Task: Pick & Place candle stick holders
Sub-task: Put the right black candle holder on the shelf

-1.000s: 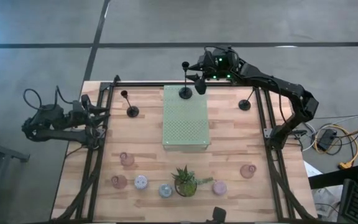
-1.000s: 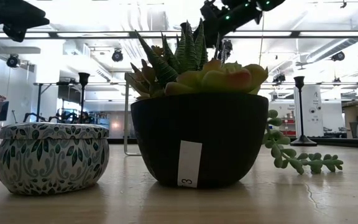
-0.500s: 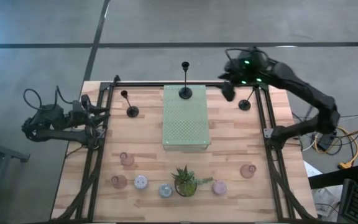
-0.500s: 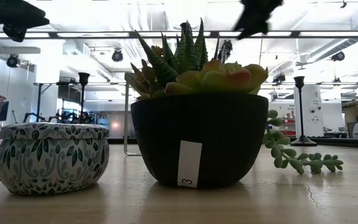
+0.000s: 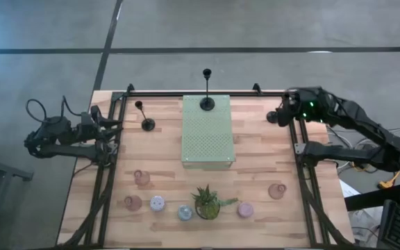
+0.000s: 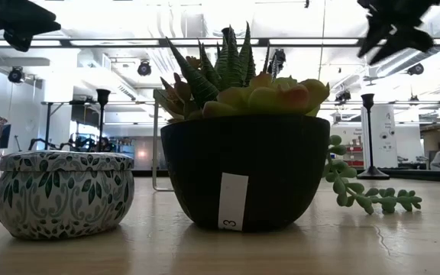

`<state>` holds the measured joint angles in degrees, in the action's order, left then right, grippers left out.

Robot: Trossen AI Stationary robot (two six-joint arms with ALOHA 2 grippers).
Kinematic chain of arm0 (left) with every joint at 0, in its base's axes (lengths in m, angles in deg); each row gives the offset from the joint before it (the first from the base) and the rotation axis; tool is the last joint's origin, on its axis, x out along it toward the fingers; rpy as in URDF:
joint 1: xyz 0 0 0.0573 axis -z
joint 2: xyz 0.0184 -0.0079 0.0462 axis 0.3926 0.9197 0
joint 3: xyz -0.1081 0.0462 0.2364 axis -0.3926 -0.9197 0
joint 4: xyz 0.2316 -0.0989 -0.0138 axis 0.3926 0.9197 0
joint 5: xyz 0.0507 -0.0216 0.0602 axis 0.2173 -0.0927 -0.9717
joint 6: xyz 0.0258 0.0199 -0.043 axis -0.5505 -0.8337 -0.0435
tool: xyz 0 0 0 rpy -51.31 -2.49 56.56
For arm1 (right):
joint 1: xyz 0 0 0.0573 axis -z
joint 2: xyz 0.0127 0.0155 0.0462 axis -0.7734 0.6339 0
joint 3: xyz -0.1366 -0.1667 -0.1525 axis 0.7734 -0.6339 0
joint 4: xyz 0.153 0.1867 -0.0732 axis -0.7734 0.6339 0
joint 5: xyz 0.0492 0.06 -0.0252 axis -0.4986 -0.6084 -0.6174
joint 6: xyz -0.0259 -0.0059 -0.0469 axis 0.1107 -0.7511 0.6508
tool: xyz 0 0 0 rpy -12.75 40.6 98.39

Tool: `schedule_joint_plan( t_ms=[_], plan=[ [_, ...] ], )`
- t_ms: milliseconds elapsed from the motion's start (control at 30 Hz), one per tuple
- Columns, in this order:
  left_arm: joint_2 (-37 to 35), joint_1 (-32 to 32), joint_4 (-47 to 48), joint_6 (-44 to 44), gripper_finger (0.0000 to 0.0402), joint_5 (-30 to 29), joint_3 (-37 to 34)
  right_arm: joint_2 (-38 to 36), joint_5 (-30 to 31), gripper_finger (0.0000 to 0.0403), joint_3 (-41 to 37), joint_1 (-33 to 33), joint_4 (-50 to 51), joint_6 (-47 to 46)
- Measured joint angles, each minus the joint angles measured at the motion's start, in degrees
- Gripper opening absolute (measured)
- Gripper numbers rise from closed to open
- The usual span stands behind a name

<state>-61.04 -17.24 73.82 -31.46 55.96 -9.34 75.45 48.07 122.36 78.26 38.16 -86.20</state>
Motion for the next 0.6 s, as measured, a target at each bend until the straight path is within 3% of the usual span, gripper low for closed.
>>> schedule_joint_plan(
  t_ms=[267, 600],
  plan=[
    [0.0, 0.0, 0.0, 0.0, 0.0131, 0.0, 0.0, -5.2, 6.8, 0.0166, -12.0, 0.0, -1.5, -12.1],
    [0.0, 0.0, 0.0, 0.0, 0.0131, 0.0, 0.0, -1.1, 15.9, 0.0166, -20.7, 0.0, -9.8, -9.7]
  ],
)
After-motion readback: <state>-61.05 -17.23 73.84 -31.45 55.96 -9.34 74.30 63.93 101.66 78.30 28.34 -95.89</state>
